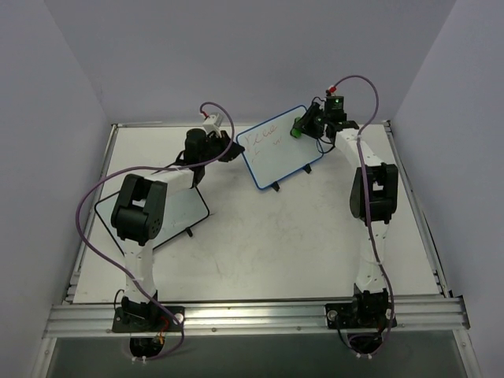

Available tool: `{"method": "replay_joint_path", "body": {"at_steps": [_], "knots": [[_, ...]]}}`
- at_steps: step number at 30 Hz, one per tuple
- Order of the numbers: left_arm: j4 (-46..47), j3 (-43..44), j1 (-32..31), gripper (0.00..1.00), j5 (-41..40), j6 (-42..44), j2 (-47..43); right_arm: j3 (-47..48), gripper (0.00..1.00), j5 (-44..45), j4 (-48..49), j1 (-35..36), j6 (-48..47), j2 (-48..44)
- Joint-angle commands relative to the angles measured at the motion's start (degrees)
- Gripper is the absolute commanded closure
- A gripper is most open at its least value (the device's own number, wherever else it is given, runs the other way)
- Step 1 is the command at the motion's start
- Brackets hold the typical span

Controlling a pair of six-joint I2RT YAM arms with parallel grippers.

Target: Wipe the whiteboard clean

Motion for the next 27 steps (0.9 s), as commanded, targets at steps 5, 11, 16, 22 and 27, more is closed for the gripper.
{"method": "replay_joint_path", "body": {"at_steps": [5,11,16,22,27], "knots": [[-7.0,0.82,-2.6,0.98,-0.67,7.25,-0.98,8.71,1.0,-1.02,-3.75,3.19,-1.01,2.75],[-7.35,0.82,-2.6,0.98,-1.02,7.6,-1.24,11.18,1.0,0.03,-5.15,3.72,-0.58,4.16],[-7.44,1.0,-2.69,0.98,-1.02,7.69,-1.16,6.19,1.0,0.74,-2.88,1.35,1.09,2.85],[-7.35,0.91,-2.69,0.98,-1.11,7.69,-0.98,-0.68,1.0,1.79,0.12,-1.56,3.2,-0.05],[-7.44,0.91,-2.69,0.98,-1.11,7.69,-0.89,-7.8,1.0,1.88,4.59,-3.4,3.73,-2.87]]}}
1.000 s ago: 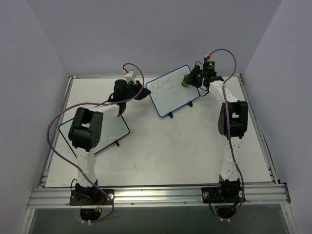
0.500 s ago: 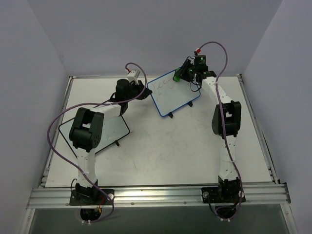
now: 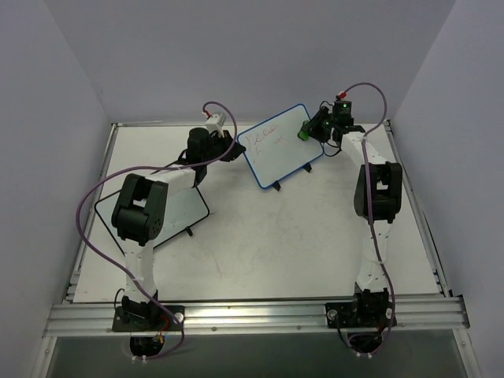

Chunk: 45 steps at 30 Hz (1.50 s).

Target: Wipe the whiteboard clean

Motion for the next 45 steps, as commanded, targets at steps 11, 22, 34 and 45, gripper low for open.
{"method": "replay_joint_path", "body": {"at_steps": [11,22,34,45], "knots": [[-5.36,0.01,-1.72,0.98,0.63,6.0,-0.48,-4.15,1.0,-0.75,1.9,-0.67,0.17,-3.09],[-6.76,0.63,-2.25,0.98,-0.07,7.67,-0.74,12.29,1.0,-3.3,-2.49,3.72,-0.8,3.32],[-6.59,0.63,-2.25,0.98,-0.24,7.76,-0.39,12.32,1.0,-1.99,-2.78,3.9,0.34,3.86],[-6.42,0.54,-2.25,0.98,-0.33,7.5,-0.04,-6.06,1.0,0.65,5.84,-0.41,2.1,-4.57]]}}
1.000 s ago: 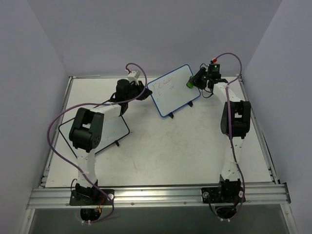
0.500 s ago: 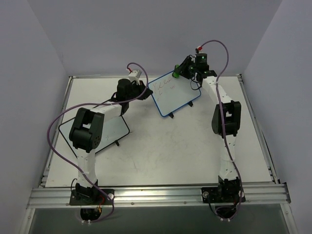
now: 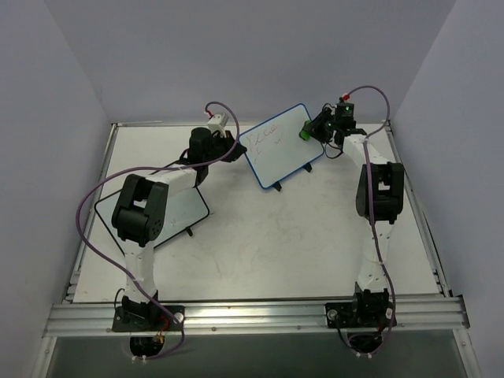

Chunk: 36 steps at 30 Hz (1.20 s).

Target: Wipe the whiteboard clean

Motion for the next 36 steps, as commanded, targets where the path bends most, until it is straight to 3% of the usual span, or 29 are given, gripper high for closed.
{"method": "replay_joint_path", "body": {"at_steps": [1,9,15,27,36], "knots": [[-4.78,0.15,-1.49,0.98,0.83,5.88,0.42,-5.74,1.0,1.39,2.13,-0.28,-0.04,-4.67],[-4.6,-0.12,-1.49,0.98,0.83,5.7,0.42,-19.88,1.0,-0.19,8.19,-2.65,0.75,-9.06],[-4.69,-0.12,-1.49,0.98,0.83,5.62,0.51,-22.62,1.0,-2.91,9.52,-5.02,1.37,-9.6],[-4.86,0.14,-1.49,0.98,0.91,5.71,0.69,-8.92,1.0,-6.87,3.64,-5.38,1.28,-3.8],[-5.39,0.5,-1.49,0.98,0.83,6.06,0.77,0.22,1.0,-7.22,-0.15,-1.16,0.84,-0.28]]}}
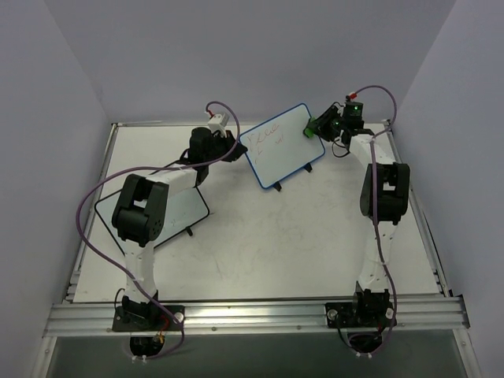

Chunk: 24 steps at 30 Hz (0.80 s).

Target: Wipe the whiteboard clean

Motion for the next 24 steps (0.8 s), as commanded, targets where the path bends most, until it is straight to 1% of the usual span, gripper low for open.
{"method": "replay_joint_path", "body": {"at_steps": [1,3,7,10,11,14,16,17,21,24], "knots": [[-5.5,0.43,-1.33,0.98,0.56,6.01,0.77,3.96,1.0,-1.41,-2.81,2.34,-0.28,1.29],[-5.5,0.43,-1.33,0.98,0.47,6.1,0.69,4.49,1.0,-1.32,-3.43,2.69,-0.54,1.56],[-5.5,0.43,-1.33,0.98,0.47,6.19,0.69,2.57,1.0,-0.26,-3.43,2.61,-1.77,1.03],[-5.59,0.43,-1.33,0.98,0.47,6.1,0.86,-2.52,1.0,-0.79,-0.72,1.56,-1.07,-0.46],[-5.41,0.43,-1.33,0.98,0.47,6.1,0.86,-5.93,1.0,-0.97,1.29,1.29,-0.72,-1.51],[-5.33,0.26,-1.33,0.98,0.48,5.93,0.86,-11.65,1.0,-2.19,4.9,0.32,0.86,-2.92],[-5.24,0.17,-1.33,0.98,0.47,6.01,0.86,-14.04,1.0,-3.42,6.84,-0.2,2.44,-3.36],[-5.24,0.08,-1.33,0.98,0.47,5.93,0.86,-15.79,1.0,-3.69,7.98,-1.95,2.8,-3.54],[-5.24,0.08,-1.42,0.98,0.47,5.93,0.69,-18.96,1.0,-4.48,9.75,-3.72,4.11,-4.15],[-5.24,0.17,-1.33,0.98,0.47,6.01,0.77,-19.06,1.0,-4.4,10.02,-4.51,4.47,-4.33]]}}
